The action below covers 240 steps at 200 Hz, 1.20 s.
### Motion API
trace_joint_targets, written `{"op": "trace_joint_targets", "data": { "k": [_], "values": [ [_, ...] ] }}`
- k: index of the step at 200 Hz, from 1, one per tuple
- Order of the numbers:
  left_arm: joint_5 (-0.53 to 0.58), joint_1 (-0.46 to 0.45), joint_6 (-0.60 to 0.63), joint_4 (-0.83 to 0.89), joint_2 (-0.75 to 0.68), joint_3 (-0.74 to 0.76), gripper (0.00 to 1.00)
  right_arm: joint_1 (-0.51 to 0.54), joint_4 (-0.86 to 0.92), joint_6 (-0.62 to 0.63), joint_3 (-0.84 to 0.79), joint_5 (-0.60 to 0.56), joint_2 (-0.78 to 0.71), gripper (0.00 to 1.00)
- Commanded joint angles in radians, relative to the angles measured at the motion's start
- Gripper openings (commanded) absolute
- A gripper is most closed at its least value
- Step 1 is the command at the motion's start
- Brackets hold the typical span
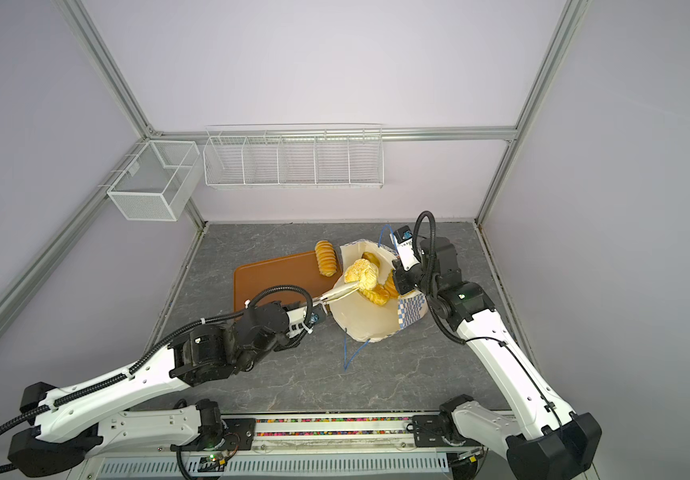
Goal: Take the fake bread out of the paper bag
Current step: 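Pull the croissant out of the bag with the left tongs toward the tray, then lower the croissant onto the orange tray and open the left tongs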
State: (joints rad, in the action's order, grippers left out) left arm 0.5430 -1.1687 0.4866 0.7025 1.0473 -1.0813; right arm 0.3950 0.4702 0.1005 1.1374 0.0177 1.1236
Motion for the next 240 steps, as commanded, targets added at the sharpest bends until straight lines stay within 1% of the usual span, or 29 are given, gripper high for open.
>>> {"op": "trace_joint_targets", "data": {
  "k": [1,19,39,51,72,86,100,108,130,147,161,171,186,208,225,240],
  "values": [
    [-0.153,0.072,-0.137,0.003,-0.029,-0.055,0.0,0.002,0.016,-0.013,0.024,-0.036,0.018,0.07],
    [-0.258,0.136,-0.193,-0.028,-0.06,-0.046,0.0,0.001,0.019,-0.014,0.024,-0.043,0.021,0.07],
    [-0.395,0.249,-0.266,-0.038,-0.08,-0.043,0.0,0.002,0.031,-0.017,0.039,-0.034,0.024,0.07],
    [-0.483,0.34,-0.317,-0.044,-0.087,-0.034,0.0,0.001,0.036,-0.009,0.047,-0.024,0.025,0.07],
    [-0.654,0.533,-0.436,-0.086,-0.076,-0.007,0.0,0.001,0.026,-0.004,0.043,-0.037,0.025,0.07],
    [-0.788,0.654,-0.518,-0.127,-0.05,0.015,0.0,0.001,0.017,-0.002,0.034,-0.03,0.024,0.07],
    [-0.88,0.748,-0.61,-0.181,-0.01,0.042,0.0,0.002,0.012,0.005,0.024,-0.027,0.025,0.07],
    [-0.941,0.786,-0.647,-0.213,0.019,0.055,0.0,0.001,0.015,0.011,0.022,-0.027,0.028,0.07],
    [-1.05,0.832,-0.721,-0.3,0.116,0.08,0.0,0.002,0.031,0.031,0.021,-0.035,0.027,0.07],
    [-1.144,0.859,-0.805,-0.395,0.204,0.095,0.0,0.001,0.035,0.042,0.01,-0.043,0.014,0.07],
    [-1.226,0.886,-0.912,-0.513,0.282,0.11,0.0,0.001,0.03,0.045,-0.004,-0.05,-0.003,0.07],
    [-1.291,0.906,-0.994,-0.612,0.342,0.121,0.02,0.002,0.03,0.045,-0.013,-0.051,-0.011,0.07],
    [-1.385,0.919,-1.07,-0.763,0.445,0.123,0.01,0.001,0.031,0.045,-0.025,-0.046,-0.02,0.07],
    [-1.41,0.923,-1.185,-0.92,0.57,0.125,0.0,0.001,0.031,0.047,-0.034,-0.044,-0.021,0.07],
    [-1.414,0.928,-1.278,-1.041,0.633,0.144,0.0,0.001,0.039,0.053,-0.032,-0.041,-0.016,0.07],
    [-1.409,0.933,-1.321,-1.1,0.669,0.161,0.0,0.0,0.042,0.058,-0.031,-0.043,-0.016,0.07]
  ]
}}
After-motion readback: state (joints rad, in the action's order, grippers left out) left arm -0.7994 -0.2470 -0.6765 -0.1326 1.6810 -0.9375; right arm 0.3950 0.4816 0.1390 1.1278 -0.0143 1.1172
